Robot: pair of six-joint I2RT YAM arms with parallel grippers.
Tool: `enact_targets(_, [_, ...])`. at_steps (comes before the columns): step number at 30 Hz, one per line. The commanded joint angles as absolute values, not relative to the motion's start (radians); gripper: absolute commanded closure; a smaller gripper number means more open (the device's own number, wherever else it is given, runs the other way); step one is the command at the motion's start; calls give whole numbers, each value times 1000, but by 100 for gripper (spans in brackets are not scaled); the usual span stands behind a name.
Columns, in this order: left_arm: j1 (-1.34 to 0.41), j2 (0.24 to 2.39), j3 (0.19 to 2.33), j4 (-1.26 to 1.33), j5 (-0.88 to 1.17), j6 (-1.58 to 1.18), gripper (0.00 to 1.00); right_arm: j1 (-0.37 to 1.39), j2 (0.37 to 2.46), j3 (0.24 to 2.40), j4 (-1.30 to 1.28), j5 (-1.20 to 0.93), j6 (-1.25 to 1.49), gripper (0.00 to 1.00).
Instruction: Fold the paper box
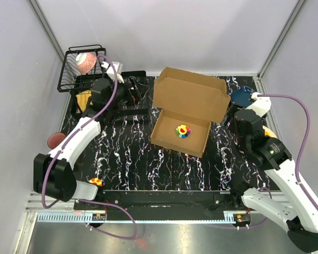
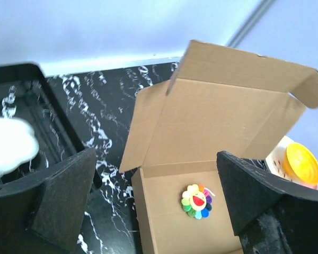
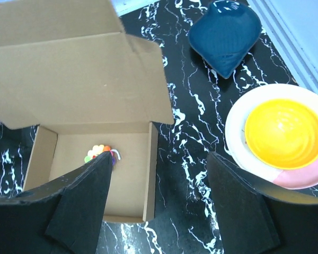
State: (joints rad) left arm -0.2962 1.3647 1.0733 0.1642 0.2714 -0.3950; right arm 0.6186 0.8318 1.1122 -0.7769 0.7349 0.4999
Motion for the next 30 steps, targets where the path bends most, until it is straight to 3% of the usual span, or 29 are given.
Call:
enact_targets(1, [-230, 1464, 1152, 328, 574, -259, 1, 512, 825, 1100, -687, 568, 491, 22])
enact_targets(5, [-193, 1555, 1232, 240, 745, -221, 7, 512, 808, 1092, -692, 517, 503, 22])
enact_targets(11, [-195, 1664, 1365, 83, 716, -71, 10, 512, 830, 1127, -709, 477, 485, 21])
enact_targets(30, [-236, 1989, 1663, 12, 830, 63, 15, 512, 744, 1154, -807, 370, 511, 21])
